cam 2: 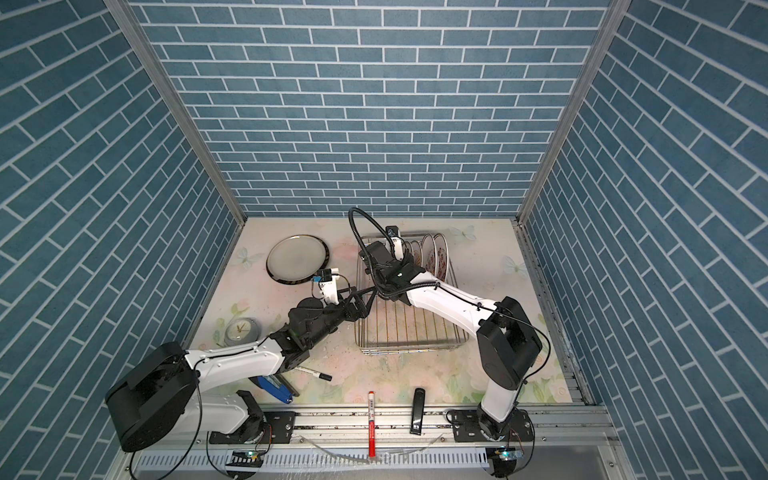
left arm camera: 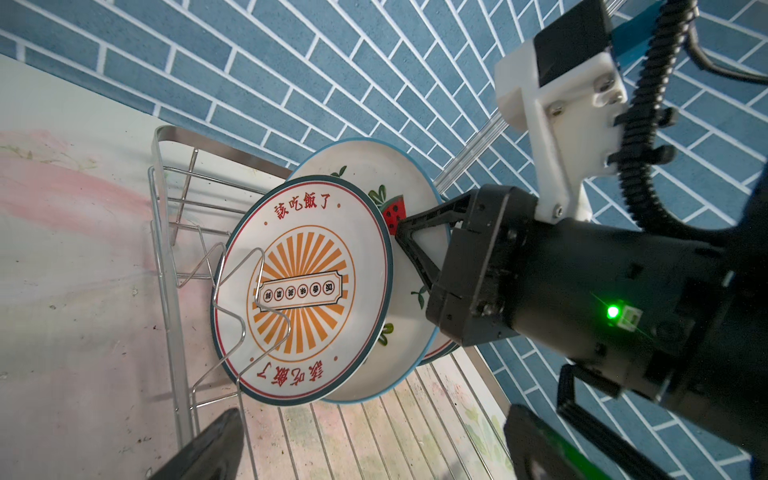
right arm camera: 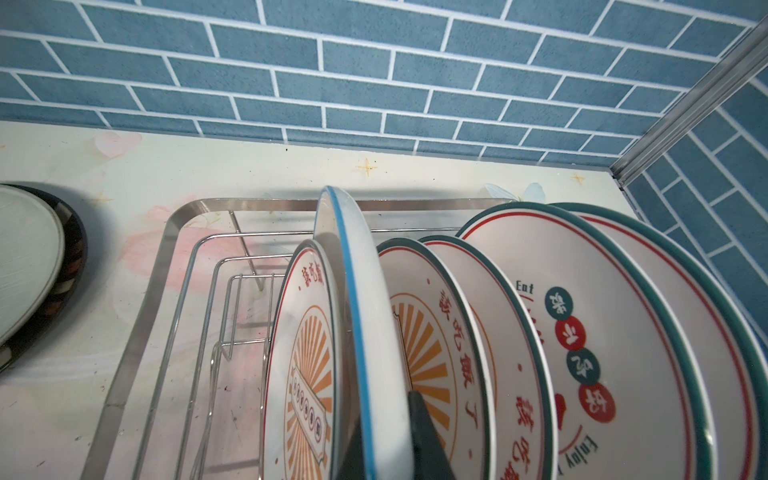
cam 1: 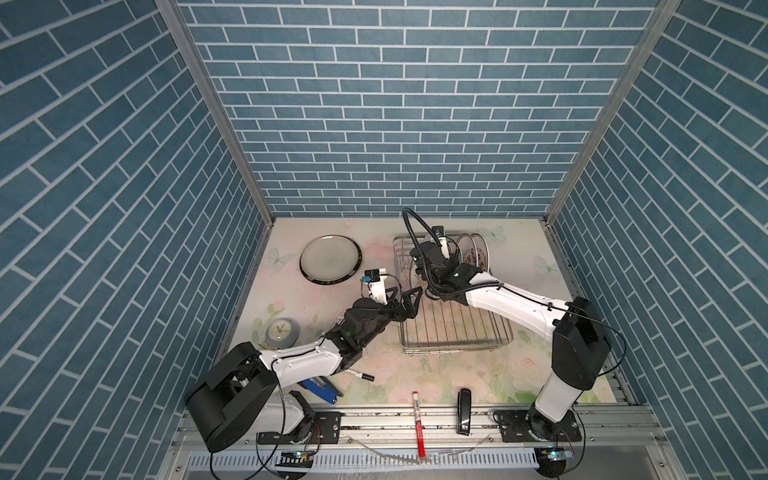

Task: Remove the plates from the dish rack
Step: 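Grip the rim of the watermelon-print plate with the right gripper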

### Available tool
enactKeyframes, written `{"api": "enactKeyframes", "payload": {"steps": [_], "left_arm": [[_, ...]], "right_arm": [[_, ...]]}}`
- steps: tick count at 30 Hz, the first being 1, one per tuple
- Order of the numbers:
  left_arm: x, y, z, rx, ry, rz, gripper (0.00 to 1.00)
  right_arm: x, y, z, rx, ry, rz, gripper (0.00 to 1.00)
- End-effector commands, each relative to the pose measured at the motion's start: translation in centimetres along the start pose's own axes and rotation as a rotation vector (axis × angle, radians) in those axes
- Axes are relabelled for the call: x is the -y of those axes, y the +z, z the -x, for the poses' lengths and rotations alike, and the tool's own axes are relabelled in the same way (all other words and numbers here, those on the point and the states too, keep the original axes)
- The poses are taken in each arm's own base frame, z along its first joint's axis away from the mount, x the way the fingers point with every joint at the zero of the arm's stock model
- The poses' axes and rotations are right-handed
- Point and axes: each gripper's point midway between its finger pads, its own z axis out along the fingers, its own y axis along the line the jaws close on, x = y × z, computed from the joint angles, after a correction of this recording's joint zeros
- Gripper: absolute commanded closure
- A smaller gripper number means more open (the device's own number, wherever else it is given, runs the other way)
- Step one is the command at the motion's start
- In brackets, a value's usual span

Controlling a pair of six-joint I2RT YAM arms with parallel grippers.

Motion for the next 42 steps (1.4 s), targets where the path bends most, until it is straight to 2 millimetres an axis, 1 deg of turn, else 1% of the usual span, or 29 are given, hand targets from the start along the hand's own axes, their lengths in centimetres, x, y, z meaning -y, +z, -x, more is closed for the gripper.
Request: {"api": "enactKeyframes", "payload": {"steps": [1,9,16,20,24,29,36,42], "left_arm": [[0.6,-0.5,0.9,0.033,0.004,-0.018,0.0],[1.0,-0.9,1.3,0.043,0.004,-0.028,0.0],[1.4,-0.8,1.4,0.04,0.002,-0.044,0.0],[2.0,-0.6,1.3,0.032,0.024,-0.076,0.0],[2.0,-0.6,1.2,0.043,0.02,-0.089,0.0],[2.3,-0.3,1.3,0.046,0.022,-0.1,0.0],[3.2,0.1,1.1,0.042,0.017,-0.154,0.0],[4.2,-0.2,1.0,0.036,0.046,-0.217,0.0]], "right_arm": [[2.5,-3.2,6.0,0.161,0.052,-0.07,0.93],[3.2,-5.4,7.3,0.213,0.028,-0.088,0.94],[4.4,-7.2,8.1,0.257,0.022,-0.111,0.95],[4.8,-8.4,8.6,0.283,0.026,-0.096,0.95],[5.4,-9.8,8.9,0.314,0.038,-0.075,0.95],[6.5,-11.0,8.9,0.342,0.053,-0.066,0.95],[7.0,-12.7,9.1,0.38,0.073,0.03,0.95],[7.0,-14.6,8.6,0.399,0.118,0.19,0.96]]}}
